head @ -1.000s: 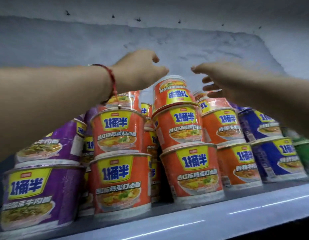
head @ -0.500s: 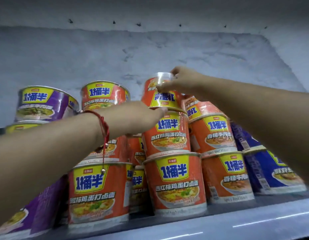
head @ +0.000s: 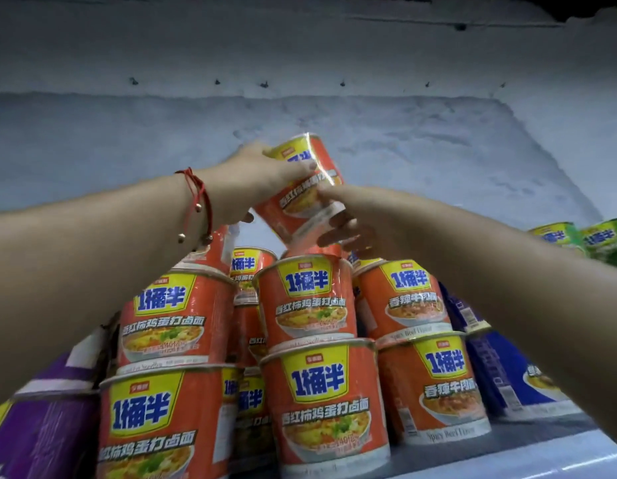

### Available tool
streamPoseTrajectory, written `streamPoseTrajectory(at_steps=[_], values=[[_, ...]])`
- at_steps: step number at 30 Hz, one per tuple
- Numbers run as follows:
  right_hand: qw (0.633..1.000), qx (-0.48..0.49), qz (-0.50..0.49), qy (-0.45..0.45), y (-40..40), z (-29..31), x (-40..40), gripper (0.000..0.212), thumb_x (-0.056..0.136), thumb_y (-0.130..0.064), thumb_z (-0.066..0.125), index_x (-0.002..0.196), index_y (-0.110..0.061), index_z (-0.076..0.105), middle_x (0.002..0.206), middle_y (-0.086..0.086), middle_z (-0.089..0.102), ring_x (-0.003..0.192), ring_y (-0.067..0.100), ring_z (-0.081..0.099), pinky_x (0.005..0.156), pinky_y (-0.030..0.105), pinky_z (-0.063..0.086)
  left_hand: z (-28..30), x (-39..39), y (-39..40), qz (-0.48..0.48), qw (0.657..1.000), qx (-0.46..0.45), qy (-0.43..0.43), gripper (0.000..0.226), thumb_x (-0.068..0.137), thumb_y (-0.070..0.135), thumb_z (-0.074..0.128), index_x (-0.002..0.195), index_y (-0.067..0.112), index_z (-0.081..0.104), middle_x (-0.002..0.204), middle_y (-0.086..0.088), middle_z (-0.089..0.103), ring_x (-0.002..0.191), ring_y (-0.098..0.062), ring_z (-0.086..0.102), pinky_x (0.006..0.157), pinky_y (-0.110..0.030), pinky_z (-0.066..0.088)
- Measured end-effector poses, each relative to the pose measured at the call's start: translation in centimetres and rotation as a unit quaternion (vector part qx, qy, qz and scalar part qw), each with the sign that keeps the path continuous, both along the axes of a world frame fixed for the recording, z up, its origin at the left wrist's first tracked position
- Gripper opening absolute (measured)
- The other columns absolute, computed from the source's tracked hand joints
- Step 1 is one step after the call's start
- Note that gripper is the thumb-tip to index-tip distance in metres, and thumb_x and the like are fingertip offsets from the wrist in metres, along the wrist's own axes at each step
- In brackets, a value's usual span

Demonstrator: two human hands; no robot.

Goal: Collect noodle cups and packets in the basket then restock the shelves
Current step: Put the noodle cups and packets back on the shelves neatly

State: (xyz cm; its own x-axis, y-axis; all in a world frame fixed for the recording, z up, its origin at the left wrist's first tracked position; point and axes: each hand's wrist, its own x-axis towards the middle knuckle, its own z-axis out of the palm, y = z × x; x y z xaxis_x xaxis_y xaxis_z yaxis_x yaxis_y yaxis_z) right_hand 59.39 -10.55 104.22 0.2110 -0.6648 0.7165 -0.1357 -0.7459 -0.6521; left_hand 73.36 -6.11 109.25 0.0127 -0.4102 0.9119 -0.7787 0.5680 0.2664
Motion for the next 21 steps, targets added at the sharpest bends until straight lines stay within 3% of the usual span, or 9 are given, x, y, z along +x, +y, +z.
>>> streamPoseTrajectory(at_steps=[2, 4, 7, 9, 11, 12, 16, 18, 21], values=[[0.997, -0.012, -0.066, 0.042, -0.4, -0.5, -0.3, 0.049, 0.094, -0.056, 0.05, 0.112, -0.012, 0.059, 0.096, 0.004, 0.064, 0.082, 0.017, 0.058, 0.091, 0.04, 0.049, 0.5, 0.0, -0.8, 0.009, 1.0, 0.022, 0.016, 0.054, 0.076, 0.055, 0.074, 0.117, 0.022, 0.059, 0.105, -0.006, 0.069, 0.095, -0.027, 0.066, 0.088, -0.045, 0.052], [0.987, -0.046, -0.144, 0.058, -0.7, -1.2, -0.6, 0.038, 0.093, -0.048, 0.057, 0.105, -0.012, 0.06, 0.085, 0.0, 0.057, 0.075, 0.014, 0.052, 0.074, 0.032, 0.047, 1.0, -0.1, -1.5, 0.035, 0.999, 0.034, 0.001, 0.051, 0.076, 0.051, 0.076, 0.114, 0.021, 0.059, 0.1, -0.005, 0.068, 0.089, -0.024, 0.065, 0.083, -0.039, 0.052], [0.986, -0.045, -0.159, 0.016, -1.4, -2.8, -1.3, 0.032, 0.091, -0.043, 0.063, 0.105, -0.016, 0.056, 0.087, -0.002, 0.055, 0.079, 0.014, 0.053, 0.08, 0.035, 0.049, 1.1, -0.3, -2.6, 0.091, 0.993, 0.044, -0.054, 0.044, 0.078, 0.049, 0.075, 0.107, 0.021, 0.058, 0.095, -0.002, 0.065, 0.083, -0.02, 0.062, 0.077, -0.035, 0.052], [0.997, 0.018, -0.08, 0.006, -1.6, -4.3, -1.4, 0.047, 0.09, -0.045, 0.065, 0.125, -0.016, 0.052, 0.103, 0.001, 0.061, 0.088, 0.017, 0.056, 0.089, 0.04, 0.049, 1.1, -0.2, -3.2, 0.109, 0.99, 0.063, -0.069, 0.047, 0.078, 0.053, 0.073, 0.111, 0.022, 0.057, 0.102, -0.003, 0.066, 0.092, -0.023, 0.063, 0.086, -0.042, 0.054], [0.996, 0.054, -0.056, 0.037, -2.2, -5.9, -1.2, 0.068, 0.085, -0.051, 0.068, 0.138, -0.016, 0.044, 0.131, 0.007, 0.057, 0.108, 0.025, 0.057, 0.095, 0.044, 0.049, 1.0, 0.0, -3.6, 0.104, 0.99, 0.073, -0.064, 0.05, 0.08, 0.054, 0.072, 0.115, 0.023, 0.055, 0.108, -0.003, 0.065, 0.097, -0.024, 0.063, 0.09, -0.045, 0.053], [0.995, 0.064, -0.055, 0.053, -2.6, -6.8, -1.0, 0.076, 0.082, -0.055, 0.07, 0.14, -0.017, 0.041, 0.135, 0.008, 0.054, 0.113, 0.026, 0.056, 0.096, 0.043, 0.049, 0.8, 0.0, -3.8, 0.098, 0.991, 0.071, -0.057, 0.054, 0.08, 0.054, 0.071, 0.121, 0.024, 0.053, 0.113, -0.003, 0.064, 0.098, -0.024, 0.062, 0.09, -0.045, 0.053], [0.993, 0.073, -0.054, 0.071, -5.3, -8.3, 0.3, 0.113, 0.053, -0.066, 0.083, 0.144, -0.021, 0.032, 0.128, -0.002, 0.056, 0.112, 0.022, 0.057, 0.096, 0.041, 0.048, -0.4, 0.3, -4.8, 0.087, 0.996, 0.033, -0.007, 0.095, 0.075, 0.064, 0.07, 0.149, 0.027, 0.023, 0.137, -0.007, 0.05, 0.112, -0.031, 0.058, 0.092, -0.043, 0.053], [0.996, 0.065, -0.029, 0.054, -6.2, -8.2, 0.7, 0.129, 0.042, -0.07, 0.084, 0.148, -0.025, 0.025, 0.133, -0.001, 0.055, 0.117, 0.024, 0.057, 0.101, 0.047, 0.048, -1.0, 0.4, -5.3, 0.069, 0.996, 0.047, 0.03, 0.106, 0.072, 0.068, 0.069, 0.152, 0.033, 0.01, 0.145, -0.009, 0.045, 0.118, -0.035, 0.055, 0.096, -0.048, 0.051], [0.999, 0.043, 0.005, 0.022, -6.6, -8.1, 1.5, 0.137, 0.036, -0.074, 0.084, 0.149, -0.028, 0.021, 0.131, -0.003, 0.057, 0.114, 0.022, 0.06, 0.097, 0.044, 0.051, -2.3, 0.5, -5.7, 0.01, 0.99, 0.109, 0.093, 0.126, 0.063, 0.069, 0.076, 0.152, 0.038, -0.008, 0.147, -0.012, 0.04, 0.119, -0.038, 0.055, 0.095, -0.055, 0.049]])
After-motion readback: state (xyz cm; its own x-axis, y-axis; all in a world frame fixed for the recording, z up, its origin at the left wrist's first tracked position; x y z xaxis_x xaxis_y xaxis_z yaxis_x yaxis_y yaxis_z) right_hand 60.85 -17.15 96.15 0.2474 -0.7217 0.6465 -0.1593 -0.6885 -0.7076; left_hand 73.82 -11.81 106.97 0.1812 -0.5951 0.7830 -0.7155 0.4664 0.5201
